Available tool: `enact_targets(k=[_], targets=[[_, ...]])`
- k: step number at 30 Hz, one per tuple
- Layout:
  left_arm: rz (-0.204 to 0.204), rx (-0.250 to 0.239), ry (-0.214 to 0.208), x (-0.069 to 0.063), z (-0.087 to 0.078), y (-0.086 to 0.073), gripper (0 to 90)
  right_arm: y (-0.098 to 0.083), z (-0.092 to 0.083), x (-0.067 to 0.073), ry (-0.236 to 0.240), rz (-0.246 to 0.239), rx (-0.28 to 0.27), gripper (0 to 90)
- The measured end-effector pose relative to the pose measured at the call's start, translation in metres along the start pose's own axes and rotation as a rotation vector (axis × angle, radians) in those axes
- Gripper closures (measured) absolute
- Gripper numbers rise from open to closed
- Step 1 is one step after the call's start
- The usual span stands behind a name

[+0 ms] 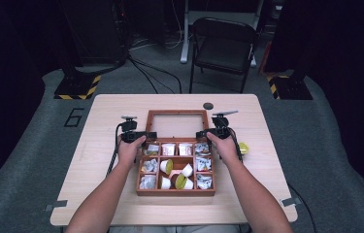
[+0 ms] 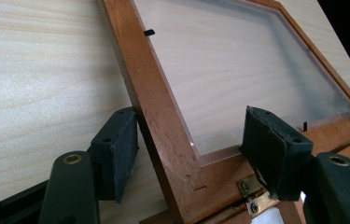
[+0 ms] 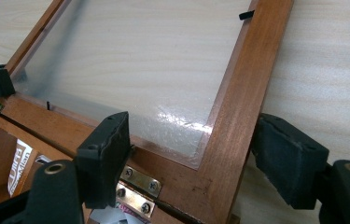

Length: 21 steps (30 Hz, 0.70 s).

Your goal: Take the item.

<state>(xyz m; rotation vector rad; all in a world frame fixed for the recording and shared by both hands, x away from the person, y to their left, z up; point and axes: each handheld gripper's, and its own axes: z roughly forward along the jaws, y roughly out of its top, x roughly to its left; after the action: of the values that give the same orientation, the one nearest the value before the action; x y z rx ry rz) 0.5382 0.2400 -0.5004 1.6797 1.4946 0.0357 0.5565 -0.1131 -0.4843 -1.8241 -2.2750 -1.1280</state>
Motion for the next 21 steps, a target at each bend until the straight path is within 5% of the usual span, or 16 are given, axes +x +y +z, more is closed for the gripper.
enact_targets(k=[21], targets=[[0.012,-0.036,-0.011,-0.003,-0.0064,0.003,37.2,0.0014,-0.0074,0.004,-0.008,-0.036,-0.045,30.3]])
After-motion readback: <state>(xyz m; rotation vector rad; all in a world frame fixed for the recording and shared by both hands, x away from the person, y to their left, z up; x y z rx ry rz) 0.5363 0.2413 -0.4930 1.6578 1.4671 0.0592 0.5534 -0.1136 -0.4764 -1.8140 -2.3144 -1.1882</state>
